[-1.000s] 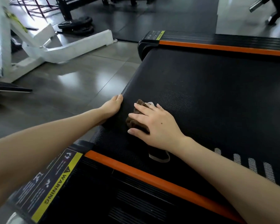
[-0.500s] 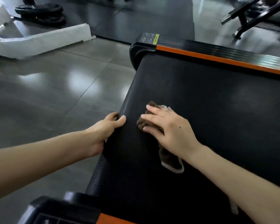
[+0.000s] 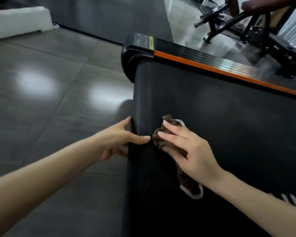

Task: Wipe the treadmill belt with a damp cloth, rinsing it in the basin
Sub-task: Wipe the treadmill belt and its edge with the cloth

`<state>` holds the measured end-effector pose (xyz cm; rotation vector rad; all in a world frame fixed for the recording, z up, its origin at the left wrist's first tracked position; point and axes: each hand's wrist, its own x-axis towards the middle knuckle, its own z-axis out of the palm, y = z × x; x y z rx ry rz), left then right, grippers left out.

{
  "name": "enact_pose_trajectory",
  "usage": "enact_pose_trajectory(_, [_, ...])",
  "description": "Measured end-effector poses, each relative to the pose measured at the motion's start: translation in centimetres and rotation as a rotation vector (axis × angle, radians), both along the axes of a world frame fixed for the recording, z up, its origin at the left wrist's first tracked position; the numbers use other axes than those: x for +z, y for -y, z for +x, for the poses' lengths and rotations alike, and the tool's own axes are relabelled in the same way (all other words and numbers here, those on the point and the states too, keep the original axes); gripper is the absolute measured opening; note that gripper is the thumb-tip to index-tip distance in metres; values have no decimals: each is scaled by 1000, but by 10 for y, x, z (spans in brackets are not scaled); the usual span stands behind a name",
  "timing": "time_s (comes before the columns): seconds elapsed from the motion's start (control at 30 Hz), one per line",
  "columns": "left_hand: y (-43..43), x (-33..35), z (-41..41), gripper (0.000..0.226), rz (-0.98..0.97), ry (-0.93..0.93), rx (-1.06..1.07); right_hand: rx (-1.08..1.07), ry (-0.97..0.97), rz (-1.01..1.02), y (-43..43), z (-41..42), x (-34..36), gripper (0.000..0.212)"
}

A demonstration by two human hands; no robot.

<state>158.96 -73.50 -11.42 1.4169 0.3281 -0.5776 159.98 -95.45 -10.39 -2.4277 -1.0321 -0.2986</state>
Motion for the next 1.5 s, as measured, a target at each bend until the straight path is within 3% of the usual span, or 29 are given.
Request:
enact_pose_trajectory(0.07, [-4,-2,11,113,-17,29,19,-8,-8,-26,-4,22,1,36])
enact_pose_trajectory(0.33, [-12,-12,32,116,-12,155,42,-473,-31,-117,-48,177,8,31])
enact_pose_trajectory(0.63, [-5,-21,30,118,-85,196,178,-720,-40,-106,-80,244,7,30])
enact_pose_trajectory(0.9, [-5,-17,29,114,-101,208,195,-149,7,-48,-76,168,7,30])
enact_pose_trajectory(1.1, [-4,-20,31,109,-89,187,192,-316,6,-78,-119,249,9,28])
enact_pose_trajectory(1.3, [-10,-13,31,98,2,146,88,-330,16,-154,-123,229,7,30])
enact_pose_trajectory(1.4, [-30,-15,31,74,68,127,2,-248,15,-167,-115,186,8,28])
enact_pose_trajectory(1.5, [-51,-16,30,38,157,82,121,-123,23,-123,-99,119,8,23])
